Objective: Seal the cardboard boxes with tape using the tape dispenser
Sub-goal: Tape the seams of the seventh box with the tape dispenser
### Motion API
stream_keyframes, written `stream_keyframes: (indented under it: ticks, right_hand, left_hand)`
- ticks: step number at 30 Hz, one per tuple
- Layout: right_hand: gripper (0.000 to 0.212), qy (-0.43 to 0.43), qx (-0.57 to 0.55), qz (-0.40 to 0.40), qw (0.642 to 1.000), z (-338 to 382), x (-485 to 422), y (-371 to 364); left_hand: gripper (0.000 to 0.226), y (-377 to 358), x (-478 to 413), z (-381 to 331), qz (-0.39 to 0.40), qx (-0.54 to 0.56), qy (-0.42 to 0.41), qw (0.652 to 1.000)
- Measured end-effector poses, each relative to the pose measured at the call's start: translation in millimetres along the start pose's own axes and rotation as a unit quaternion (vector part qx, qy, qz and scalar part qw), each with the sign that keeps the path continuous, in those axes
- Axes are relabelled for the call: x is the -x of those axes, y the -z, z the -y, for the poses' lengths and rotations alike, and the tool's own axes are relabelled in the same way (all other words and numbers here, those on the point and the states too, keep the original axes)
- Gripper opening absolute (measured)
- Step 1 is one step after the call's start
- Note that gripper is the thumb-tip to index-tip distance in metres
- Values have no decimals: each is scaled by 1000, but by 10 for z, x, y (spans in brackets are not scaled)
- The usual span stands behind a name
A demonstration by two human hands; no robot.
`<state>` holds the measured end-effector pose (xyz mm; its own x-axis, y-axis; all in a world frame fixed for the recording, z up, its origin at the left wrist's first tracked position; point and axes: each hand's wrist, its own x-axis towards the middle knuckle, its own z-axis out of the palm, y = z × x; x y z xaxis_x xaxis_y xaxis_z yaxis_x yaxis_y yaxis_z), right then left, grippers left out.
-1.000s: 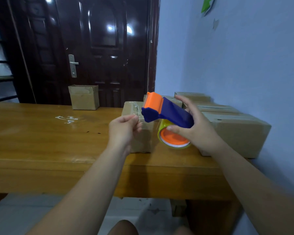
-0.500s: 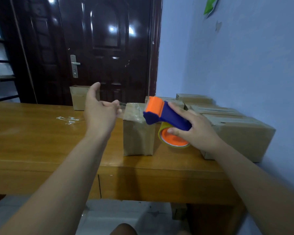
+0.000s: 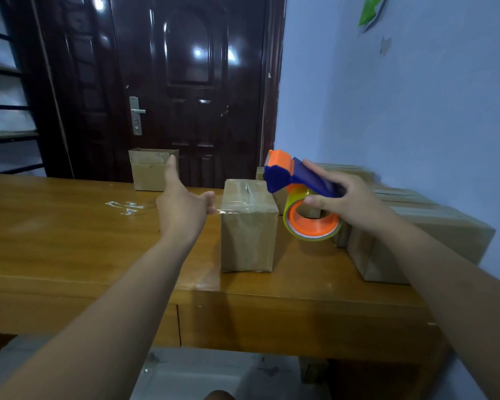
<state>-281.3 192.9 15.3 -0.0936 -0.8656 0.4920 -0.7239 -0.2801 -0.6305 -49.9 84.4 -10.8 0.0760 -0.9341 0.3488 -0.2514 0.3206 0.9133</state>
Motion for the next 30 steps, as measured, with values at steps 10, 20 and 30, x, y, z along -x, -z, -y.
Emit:
stream_keyframes:
  ticks: [10,20,30]
  right_hand:
    - [66,-14,17,52,998,-142,-198,5]
    - [63,-47,-71,46,995,-504,-135,-253]
    - [59,-62,-157,7,986,-675,-14,-441]
  left_hand:
    - [98,-92,-236,69,65,30,69,995]
    - [88,-169,-312,332,105,104,130,980]
    - [66,-326,-135,417,68,136,153,976]
